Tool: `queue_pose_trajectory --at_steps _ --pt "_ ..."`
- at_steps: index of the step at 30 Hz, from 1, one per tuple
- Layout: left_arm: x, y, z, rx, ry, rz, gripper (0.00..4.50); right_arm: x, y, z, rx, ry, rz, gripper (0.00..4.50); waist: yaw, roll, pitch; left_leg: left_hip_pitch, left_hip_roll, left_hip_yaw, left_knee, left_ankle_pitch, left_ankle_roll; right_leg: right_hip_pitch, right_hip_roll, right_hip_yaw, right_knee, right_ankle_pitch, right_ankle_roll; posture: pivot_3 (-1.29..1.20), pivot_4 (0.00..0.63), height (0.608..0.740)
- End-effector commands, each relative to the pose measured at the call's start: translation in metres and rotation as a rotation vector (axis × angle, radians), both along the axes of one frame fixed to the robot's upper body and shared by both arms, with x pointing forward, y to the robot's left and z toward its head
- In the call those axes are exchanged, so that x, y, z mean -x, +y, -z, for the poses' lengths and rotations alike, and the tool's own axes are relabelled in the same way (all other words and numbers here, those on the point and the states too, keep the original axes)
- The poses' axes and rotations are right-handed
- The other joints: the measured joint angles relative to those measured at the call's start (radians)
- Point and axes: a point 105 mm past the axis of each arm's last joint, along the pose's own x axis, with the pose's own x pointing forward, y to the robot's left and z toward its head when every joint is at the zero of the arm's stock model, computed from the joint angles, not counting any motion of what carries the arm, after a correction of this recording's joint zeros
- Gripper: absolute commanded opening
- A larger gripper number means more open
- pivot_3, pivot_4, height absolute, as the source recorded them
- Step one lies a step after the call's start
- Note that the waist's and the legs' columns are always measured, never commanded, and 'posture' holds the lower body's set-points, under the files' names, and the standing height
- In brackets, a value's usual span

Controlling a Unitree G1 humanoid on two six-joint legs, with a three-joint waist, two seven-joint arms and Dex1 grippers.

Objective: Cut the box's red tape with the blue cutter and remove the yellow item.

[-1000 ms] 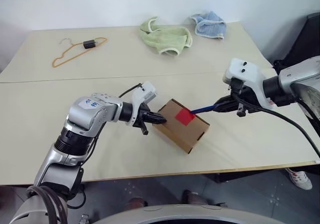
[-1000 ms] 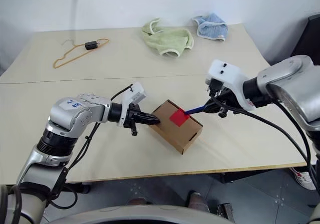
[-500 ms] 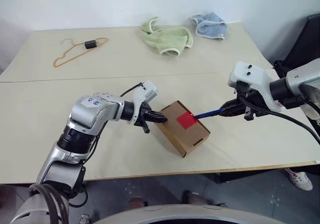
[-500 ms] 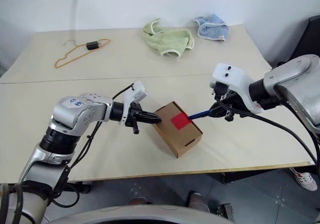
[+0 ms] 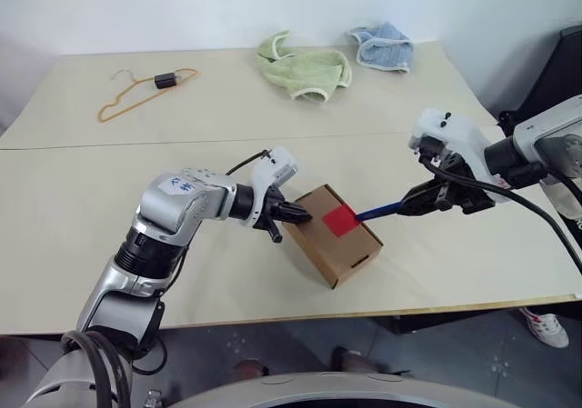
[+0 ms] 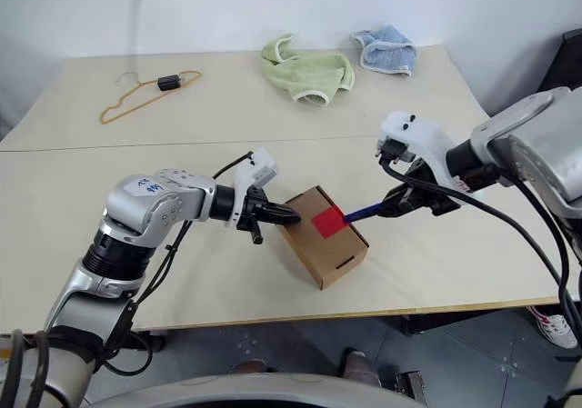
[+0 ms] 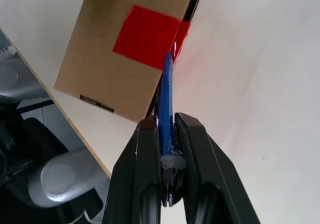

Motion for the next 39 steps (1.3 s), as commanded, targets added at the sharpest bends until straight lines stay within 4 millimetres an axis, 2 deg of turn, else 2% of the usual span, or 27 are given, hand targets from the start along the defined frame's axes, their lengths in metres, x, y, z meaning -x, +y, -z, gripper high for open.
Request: queue_pose_trajectory --at_steps 1,19,26,28,29,31,35,37,39 --pt "-0.006 0.01 0.03 -0.117 0.046 -0.083 0.0 0.015 0.004 0.013 0.006 0.13 -0.049 0.16 0.0 0.0 0.0 0.0 0.0 0.0 0.0 0.0 0.0 0.0 0.0 0.0 0.0 0.0 0.0 0.0 0.15 0.74" --pt "-0.01 0.017 0.034 -0.132 0.028 -0.109 0.0 0.031 -0.008 0.009 0.059 0.138 -0.084 0.16 -0.001 0.0 0.0 0.0 0.0 0.0 0.0 0.0 0.0 0.0 0.0 0.0 0.0 0.0 0.0 0.0 0.15 0.74" --pt "-0.012 0.019 0.034 -0.132 0.025 -0.115 0.0 0.033 -0.02 -0.023 -0.009 0.026 -0.089 0.16 -0.001 -0.001 0.0 0.0 0.0 0.0 0.0 -0.001 0.0 0.0 0.0 0.0 -0.001 0.0 0.0 0.0 0.15 0.74" --pt "-0.012 0.02 0.035 -0.135 0.027 -0.11 0.0 0.031 -0.021 -0.045 -0.095 -0.071 -0.093 0.16 -0.001 -0.001 0.0 0.0 0.0 0.0 0.0 -0.001 0.0 0.0 0.0 0.0 -0.001 0.0 0.0 0.0 0.15 0.74" --pt "-0.012 0.019 0.036 -0.136 0.028 -0.109 0.0 0.027 -0.024 -0.054 -0.137 -0.132 -0.077 0.16 -0.001 -0.001 0.0 0.0 0.0 0.001 0.001 0.0 0.0 0.0 0.0 0.0 0.0 0.0 0.0 0.0 0.15 0.74" --pt "-0.013 0.017 0.036 -0.134 0.028 -0.099 0.0 0.015 -0.037 -0.061 -0.172 -0.224 0.009 0.16 0.0 -0.001 0.0 0.0 0.0 0.001 0.001 0.0 0.0 0.001 0.0 0.0 0.0 0.001 0.0 0.0 0.15 0.74" --pt "-0.014 0.012 0.035 -0.132 0.024 -0.082 0.0 0.0 -0.056 -0.06 -0.214 -0.37 0.108 0.16 -0.001 -0.002 -0.001 0.002 0.0 0.001 0.002 -0.001 0.0 0.004 0.0 0.0 -0.002 0.002 0.0 0.0 0.15 0.74" --pt "-0.016 0.007 0.034 -0.128 0.019 -0.068 0.0 -0.012 -0.071 -0.045 -0.241 -0.463 0.185 0.16 0.003 -0.007 -0.004 0.004 0.001 0.0 0.001 0.0 0.0 0.007 0.0 -0.001 -0.003 0.002 0.0 0.0 0.15 0.74" --pt "-0.016 0.004 0.034 -0.13 0.016 -0.051 0.0 -0.023 -0.083 -0.021 -0.228 -0.578 0.239 0.16 0.007 -0.006 -0.004 0.006 0.001 -0.001 0.002 0.0 0.0 0.012 0.0 -0.002 -0.005 0.003 0.001 0.0 0.15 0.74"
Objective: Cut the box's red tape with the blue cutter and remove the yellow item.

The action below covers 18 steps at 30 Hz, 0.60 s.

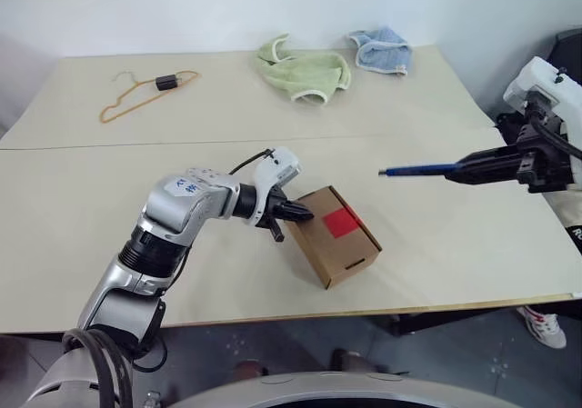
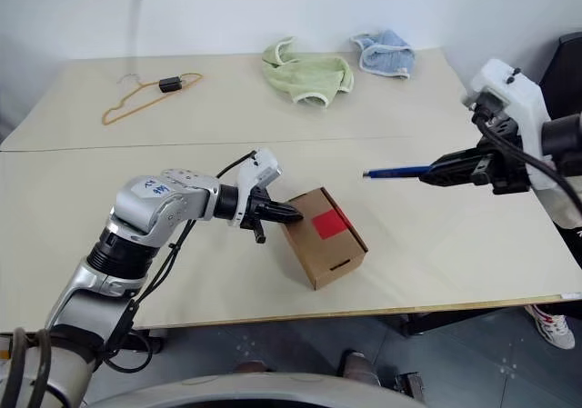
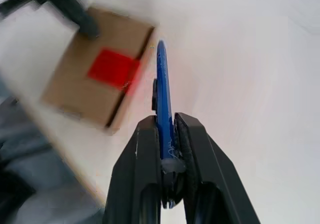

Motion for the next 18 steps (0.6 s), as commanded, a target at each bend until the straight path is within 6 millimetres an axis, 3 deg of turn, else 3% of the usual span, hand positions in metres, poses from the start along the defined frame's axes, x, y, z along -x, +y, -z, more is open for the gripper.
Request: queue_pose_trajectory --at_steps 1,4,9,17,18 --pt "-0.007 0.01 0.029 -0.113 0.048 -0.067 0.0 -0.015 -0.024 0.014 0.038 -0.259 0.148 0.16 0.003 0.0 0.0 0.0 0.0 -0.001 0.0 0.001 0.001 0.001 0.0 0.0 -0.003 0.002 0.0 0.0 0.15 0.74" --pt "-0.007 0.007 0.029 -0.113 0.048 -0.058 0.0 -0.023 -0.035 0.037 0.021 -0.361 0.232 0.16 0.004 0.002 -0.001 0.0 -0.001 0.0 0.0 0.001 0.002 0.001 0.0 0.001 -0.005 0.004 0.002 0.0 0.15 0.74" --pt "-0.003 0.003 0.028 -0.117 0.05 -0.034 0.0 -0.035 -0.064 0.099 -0.033 -0.404 0.474 0.16 0.003 0.004 -0.001 0.0 -0.001 0.0 0.0 0.002 0.002 0.002 0.0 0.001 -0.007 0.005 0.003 0.0 0.15 0.74" --pt "-0.003 0.006 0.028 -0.118 0.05 -0.04 0.0 -0.027 -0.057 0.147 -0.12 -0.337 0.509 0.16 -0.002 0.005 -0.001 0.0 -0.001 0.0 0.0 0.002 0.003 0.003 0.0 0.001 -0.007 0.006 0.002 0.0 0.15 0.74" --pt "-0.003 0.006 0.028 -0.118 0.05 -0.04 0.0 -0.025 -0.056 0.152 -0.109 -0.333 0.504 0.51 -0.002 0.005 -0.001 0.001 -0.001 0.0 0.0 0.002 0.003 0.003 0.0 0.001 -0.007 0.006 0.002 0.0 0.15 0.74"
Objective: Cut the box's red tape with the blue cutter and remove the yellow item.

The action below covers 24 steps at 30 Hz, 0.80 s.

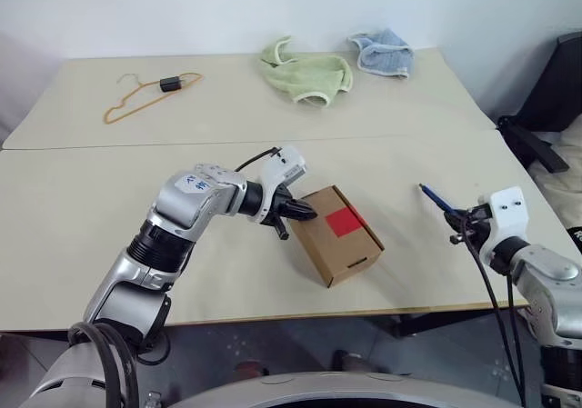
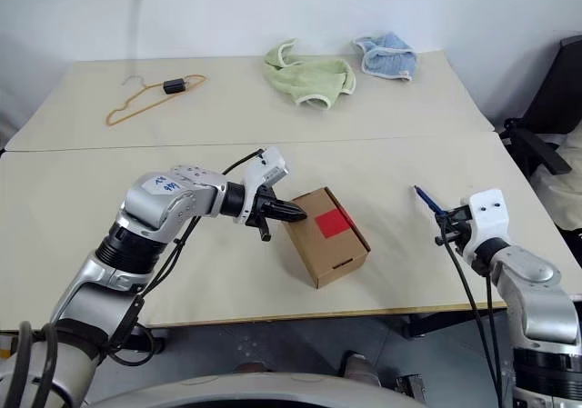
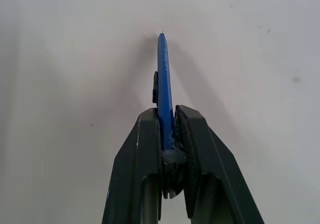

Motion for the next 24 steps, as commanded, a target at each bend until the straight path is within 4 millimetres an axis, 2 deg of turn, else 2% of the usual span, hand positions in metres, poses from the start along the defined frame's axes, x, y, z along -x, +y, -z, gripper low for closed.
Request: queue_pose_trajectory --at_steps 1,4,11,12,16,19,22,24 --pt "-0.001 0.009 0.028 -0.101 0.064 -0.052 0.0 0.005 -0.001 0.004 0.037 -0.017 -0.004 0.9 0.0 0.0 0.0 0.0 0.0 0.0 0.0 0.0 0.0 0.0 0.0 0.0 0.0 0.0 0.0 0.0 0.15 0.74" --pt "-0.001 0.01 0.027 -0.1 0.062 -0.053 0.0 0.01 0.002 -0.002 0.065 -0.038 -0.034 1.85 -0.001 0.0 0.0 0.0 0.0 0.0 0.0 0.0 0.001 0.0 0.0 0.0 -0.001 0.0 0.0 0.0 0.15 0.74" --pt "-0.002 0.015 0.022 -0.085 0.053 -0.053 0.0 0.026 0.005 -0.047 0.16 -0.112 -0.086 4.3 -0.003 0.001 0.0 0.0 0.0 0.0 0.0 0.0 0.001 0.0 0.0 0.0 -0.001 0.0 0.0 0.0 0.15 0.74" --pt "-0.002 0.015 0.02 -0.073 0.051 -0.053 0.0 0.029 0.007 -0.054 0.172 -0.12 -0.097 4.48 -0.003 0.001 0.0 0.0 0.0 0.0 -0.001 0.0 0.001 0.0 0.0 0.0 -0.001 0.0 0.0 0.0 0.15 0.74" --pt "-0.006 0.019 -0.005 0.021 0.06 -0.064 0.0 0.029 0.01 -0.083 0.206 -0.153 -0.1 4.48 -0.004 0.001 0.0 -0.001 0.0 0.0 -0.001 -0.001 0.001 -0.001 0.0 0.0 -0.002 0.0 0.0 0.0 0.15 0.74" --pt "-0.01 0.026 -0.021 0.064 0.068 -0.07 0.0 0.024 0.021 -0.091 0.231 -0.148 -0.167 4.48 -0.009 0.001 0.002 -0.001 0.001 0.0 -0.001 -0.001 0.001 -0.002 0.001 0.0 -0.002 0.0 -0.001 0.0 0.15 0.74" --pt "-0.017 0.034 -0.037 0.096 0.05 -0.087 0.0 0.016 0.031 -0.089 0.237 -0.1 -0.231 3.86 -0.011 0.002 0.003 -0.002 0.001 0.0 -0.002 -0.001 0.001 -0.004 0.001 0.0 -0.002 0.0 -0.001 0.0 0.15 0.74" --pt "-0.019 0.04 -0.053 0.145 0.056 -0.094 0.0 0.009 0.043 -0.087 0.249 -0.076 -0.29 3.19 -0.009 0.002 0.004 -0.004 0.001 0.0 -0.002 -0.001 0.001 -0.005 0.001 0.0 -0.003 0.0 -0.001 0.0 0.15 0.74"
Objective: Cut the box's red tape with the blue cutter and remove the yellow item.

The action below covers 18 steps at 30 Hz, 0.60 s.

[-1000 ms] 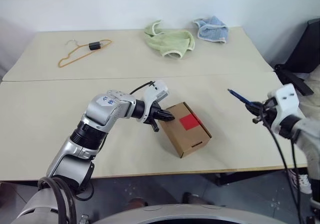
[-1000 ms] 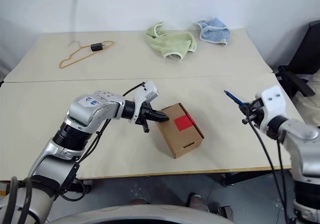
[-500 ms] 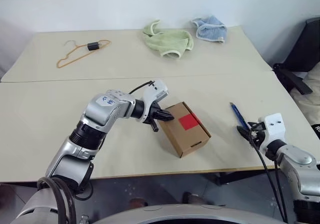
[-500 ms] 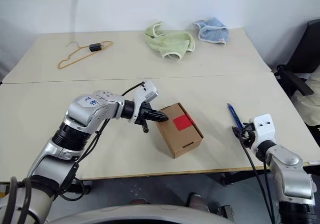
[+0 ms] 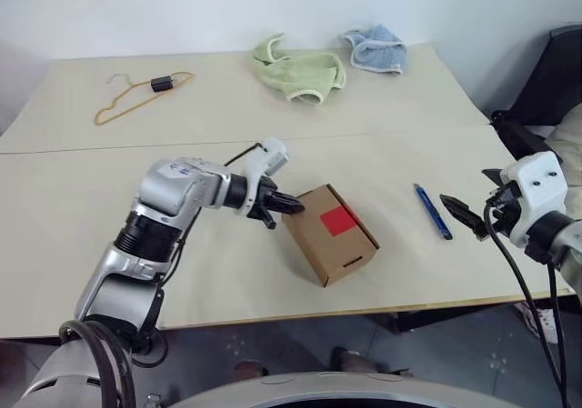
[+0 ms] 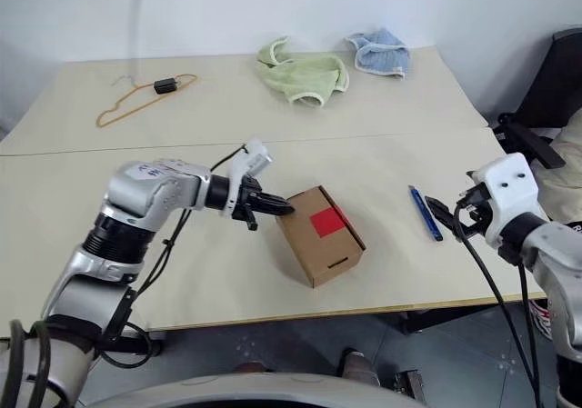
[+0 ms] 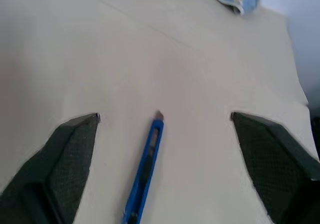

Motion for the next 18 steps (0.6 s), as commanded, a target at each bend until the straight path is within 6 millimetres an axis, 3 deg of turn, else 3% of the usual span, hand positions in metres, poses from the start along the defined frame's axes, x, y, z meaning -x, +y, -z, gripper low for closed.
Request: queue_pose_trajectory --at_steps 1,5,9,13,18 --pt "-0.003 0.009 -0.035 0.087 -0.032 0.001 0.0 -0.008 0.02 0.0 0.033 0.031 -0.103 2.8 0.001 0.0 0.001 0.0 0.0 0.0 0.0 0.0 0.0 0.0 0.0 0.0 -0.001 0.0 0.0 0.0 0.15 0.74" --pt "-0.001 0.024 -0.031 0.054 0.004 -0.032 0.0 -0.015 0.035 0.006 0.05 0.093 -0.189 1.37 0.001 0.0 0.001 -0.002 0.0 0.001 -0.001 -0.002 0.003 -0.001 0.0 0.0 -0.004 0.001 0.001 0.0 0.15 0.74" --pt "0.02 0.038 -0.005 -0.052 0.114 -0.007 0.0 -0.016 0.045 0.021 0.103 0.202 -0.26 0.01 0.003 0.0 0.001 -0.003 -0.001 0.002 -0.002 -0.003 0.004 -0.002 0.0 0.0 -0.006 0.001 0.001 0.0 0.15 0.74" --pt "0.051 0.038 0.031 -0.153 0.248 0.05 0.0 -0.013 0.052 0.042 0.148 0.337 -0.344 0.01 0.007 0.0 0.002 -0.005 -0.001 0.002 -0.001 -0.005 0.005 -0.003 0.0 0.0 -0.008 0.001 0.001 0.0 0.15 0.74" --pt "0.065 0.018 0.044 -0.107 0.277 0.096 0.0 -0.009 0.07 0.048 0.151 0.382 -0.425 0.01 0.007 0.0 0.002 -0.008 -0.001 0.002 0.001 -0.006 0.005 -0.003 0.0 -0.001 -0.01 0.002 0.003 0.0 0.15 0.74"
